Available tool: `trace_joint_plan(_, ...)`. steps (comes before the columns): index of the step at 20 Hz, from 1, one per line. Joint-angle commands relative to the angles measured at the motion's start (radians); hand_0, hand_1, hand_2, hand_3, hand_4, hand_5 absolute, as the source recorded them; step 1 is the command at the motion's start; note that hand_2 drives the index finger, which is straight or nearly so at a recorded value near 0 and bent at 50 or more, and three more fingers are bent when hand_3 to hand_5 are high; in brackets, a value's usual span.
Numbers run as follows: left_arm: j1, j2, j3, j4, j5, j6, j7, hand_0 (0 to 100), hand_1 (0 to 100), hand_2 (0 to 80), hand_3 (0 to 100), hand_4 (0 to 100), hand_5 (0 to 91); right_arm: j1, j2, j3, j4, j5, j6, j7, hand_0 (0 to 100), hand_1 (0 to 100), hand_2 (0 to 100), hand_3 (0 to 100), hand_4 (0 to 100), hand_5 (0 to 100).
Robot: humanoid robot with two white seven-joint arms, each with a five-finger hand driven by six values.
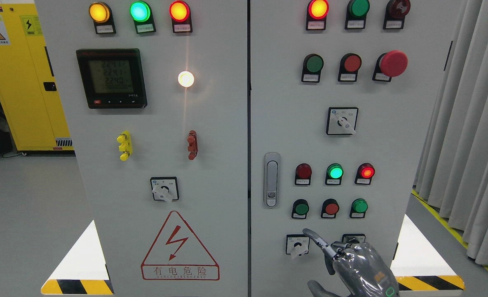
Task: Press green start button
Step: 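Raise the right hand toward the lower green push button on the cabinet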
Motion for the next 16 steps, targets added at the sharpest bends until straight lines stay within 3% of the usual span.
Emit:
trace_joint_plan(1,-0.029,0.0,0.001,-0.028,0.0,0.0,0.0,12,56,0.0,0,0,0.0,-0.045,-0.008,-0.017,0.026,0.014,0.012,0.002,55,69,3,86,84,95)
trace_joint_plan(14,-0.029,0.0,0.001,-0.028,0.0,0.0,0.0,12,56,0.0,0,0,0.0,-0.067,-0.006,0.019,0.08,0.014,0.038,0.006,65,70,1,86,83,95)
trace_joint_plan(16,-0.028,-0.002,0.001,-0.028,0.0,0.0,0.0,12,56,0.0,0,0,0.0,-0.073,-0.006,0.025,0.08,0.012,0.044,0.027,67,70,1,86,83,95)
